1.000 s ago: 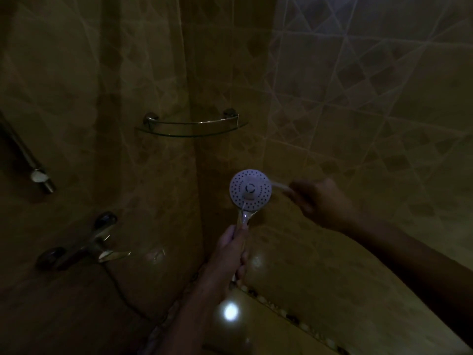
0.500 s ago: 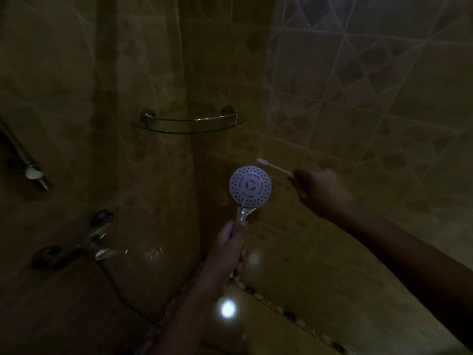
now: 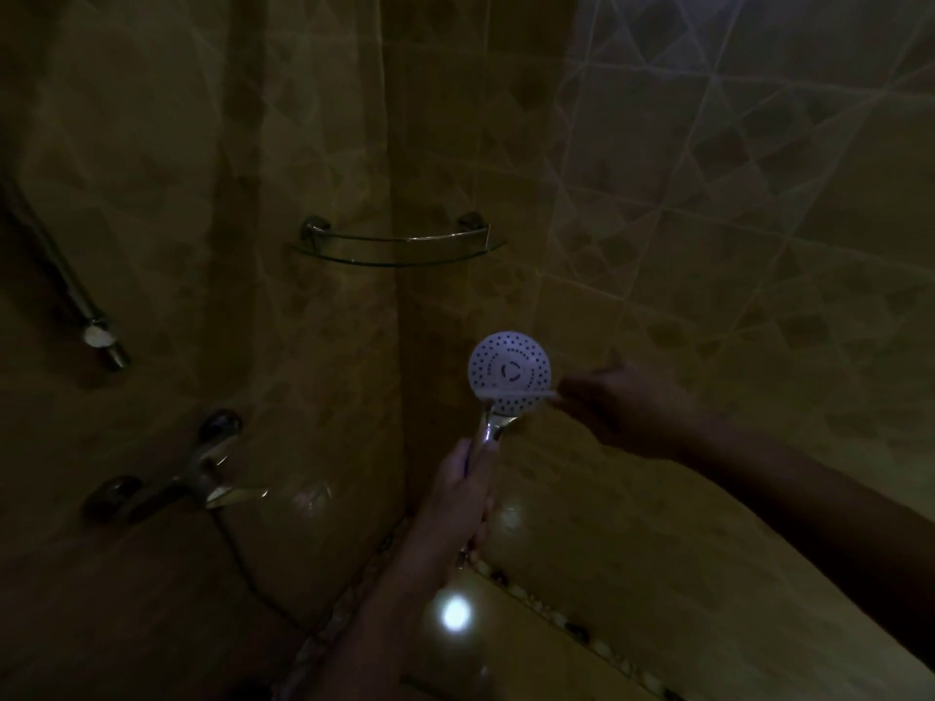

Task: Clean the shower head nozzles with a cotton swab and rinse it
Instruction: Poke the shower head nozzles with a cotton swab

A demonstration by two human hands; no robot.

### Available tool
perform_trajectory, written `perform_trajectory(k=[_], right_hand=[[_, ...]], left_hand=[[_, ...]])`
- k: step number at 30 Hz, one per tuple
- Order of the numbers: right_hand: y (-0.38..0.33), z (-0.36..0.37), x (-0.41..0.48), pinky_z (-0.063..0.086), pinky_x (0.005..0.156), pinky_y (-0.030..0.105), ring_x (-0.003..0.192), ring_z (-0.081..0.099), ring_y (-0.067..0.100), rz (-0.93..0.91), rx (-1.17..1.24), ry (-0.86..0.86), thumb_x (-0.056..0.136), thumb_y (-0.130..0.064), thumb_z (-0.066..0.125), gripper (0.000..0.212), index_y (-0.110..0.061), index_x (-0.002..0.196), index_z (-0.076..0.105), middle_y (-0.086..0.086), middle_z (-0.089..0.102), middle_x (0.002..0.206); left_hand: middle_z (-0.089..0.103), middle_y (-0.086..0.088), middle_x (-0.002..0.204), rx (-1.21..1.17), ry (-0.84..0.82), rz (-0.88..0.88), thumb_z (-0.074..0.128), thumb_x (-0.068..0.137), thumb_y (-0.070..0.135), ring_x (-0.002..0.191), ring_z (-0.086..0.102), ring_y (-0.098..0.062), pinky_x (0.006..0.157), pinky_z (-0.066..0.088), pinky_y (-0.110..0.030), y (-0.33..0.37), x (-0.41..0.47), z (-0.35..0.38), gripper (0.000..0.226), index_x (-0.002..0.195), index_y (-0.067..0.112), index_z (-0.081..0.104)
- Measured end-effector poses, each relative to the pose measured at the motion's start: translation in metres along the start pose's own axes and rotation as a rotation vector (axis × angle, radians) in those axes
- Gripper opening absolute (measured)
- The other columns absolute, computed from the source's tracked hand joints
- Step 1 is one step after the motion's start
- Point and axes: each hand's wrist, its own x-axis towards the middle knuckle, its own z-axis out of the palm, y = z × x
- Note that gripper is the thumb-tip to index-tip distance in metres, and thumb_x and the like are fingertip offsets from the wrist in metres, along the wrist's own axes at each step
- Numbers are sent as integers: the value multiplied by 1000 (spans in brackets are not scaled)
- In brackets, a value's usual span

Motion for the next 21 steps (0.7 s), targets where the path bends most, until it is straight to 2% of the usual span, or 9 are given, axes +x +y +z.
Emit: perform_trajectory(k=[3,4,7,9,13,15,18,19,21], right_hand=[[7,-3,14,33,42,22,43,51,9,259,-28,190,100,-34,47,26,-20,83,61,-8,51,56],[9,-4,17,34,42,23,43,51,9,280,-14,232,101,-33,48,26,-20,82,60,-8,50,55],[-1,-1,18,41,42,20,46,53,4,54,65,70,102,-38,42,26,-25,90,61,-9,54,59],[-6,6,19,47,45,23,49,56,4,-33,26,-16,102,-42,37,31,-26,100,63,-8,59,64],[4,-4,37,26,40,8,42,41,-6,270,3,205,101,-31,50,24,-18,87,65,-16,43,54],[-2,-6,40,31,38,9,42,44,-6,175,46,164,101,-34,49,23,-21,91,66,-16,46,55],[-15,6,39,44,46,15,50,53,-1,-55,75,-58,101,-41,40,32,-23,105,65,-12,60,69],[-13,8,44,43,45,18,49,52,-1,-25,43,-32,100,-38,41,31,-20,104,66,-12,59,68],[-3,7,57,33,42,18,43,45,-1,146,-17,154,100,-31,49,26,-15,92,67,-12,49,58]], left_hand=[[41,2,56,-7,13,-12,45,99,45,36,32,-11,36,25,-14,0,2,-4,23,98,24,54],[41,1,56,-6,16,-13,45,99,44,36,32,-11,36,25,-14,0,3,-5,24,99,21,53],[41,2,54,7,31,-6,46,99,43,34,33,-11,36,26,-14,1,4,-8,26,97,18,53],[42,2,54,16,37,2,46,99,44,33,33,-10,35,26,-14,3,4,-11,25,95,20,53],[41,4,54,9,30,1,45,100,43,33,31,-9,35,24,-13,6,5,-18,23,88,23,51],[41,4,54,10,25,-3,45,99,44,35,31,-9,35,23,-13,7,7,-23,24,87,24,50],[42,5,55,45,29,-6,44,99,45,36,33,-9,34,24,-15,10,11,-30,27,91,21,53],[42,5,55,51,34,-10,44,99,46,36,33,-9,34,25,-15,11,11,-32,28,93,20,52],[42,4,56,43,44,-22,44,99,46,36,32,-10,34,24,-13,13,14,-35,29,90,19,51]])
